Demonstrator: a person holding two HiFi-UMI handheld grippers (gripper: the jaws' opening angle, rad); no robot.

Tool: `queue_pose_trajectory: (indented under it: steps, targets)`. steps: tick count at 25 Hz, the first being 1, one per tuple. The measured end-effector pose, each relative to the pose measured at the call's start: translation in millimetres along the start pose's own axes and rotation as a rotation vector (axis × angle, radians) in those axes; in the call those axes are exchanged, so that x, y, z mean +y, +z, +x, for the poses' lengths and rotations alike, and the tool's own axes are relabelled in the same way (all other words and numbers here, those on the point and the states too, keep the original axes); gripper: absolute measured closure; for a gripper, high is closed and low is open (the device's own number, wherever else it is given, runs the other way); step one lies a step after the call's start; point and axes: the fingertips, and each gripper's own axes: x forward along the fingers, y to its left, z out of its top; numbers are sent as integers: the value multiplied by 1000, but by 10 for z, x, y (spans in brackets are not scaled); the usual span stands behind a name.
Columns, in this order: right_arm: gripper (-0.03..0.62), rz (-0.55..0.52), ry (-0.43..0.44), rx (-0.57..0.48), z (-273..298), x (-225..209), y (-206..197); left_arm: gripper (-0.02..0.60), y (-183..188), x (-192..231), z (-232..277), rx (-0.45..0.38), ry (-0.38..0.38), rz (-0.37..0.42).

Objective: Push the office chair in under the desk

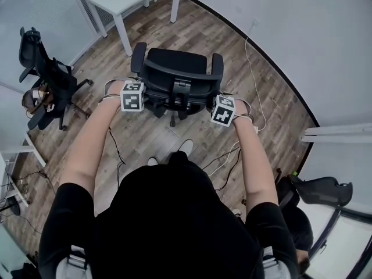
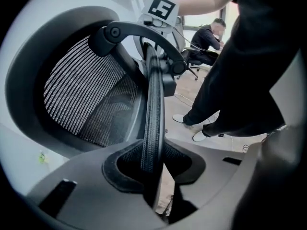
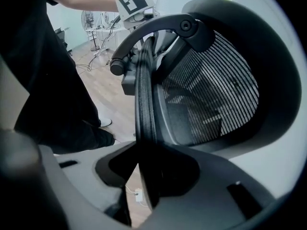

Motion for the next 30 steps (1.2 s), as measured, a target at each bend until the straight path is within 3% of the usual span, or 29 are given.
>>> queue_pose_trajectory:
  steps: [13,30]
  targets:
    - [470,-72,1,-1,167,-926,-446,476,247,847,326,57,7,-58]
    - [490,-183,-3,-80,360,-1805,-950,477,603,1547,627,117,29,-145]
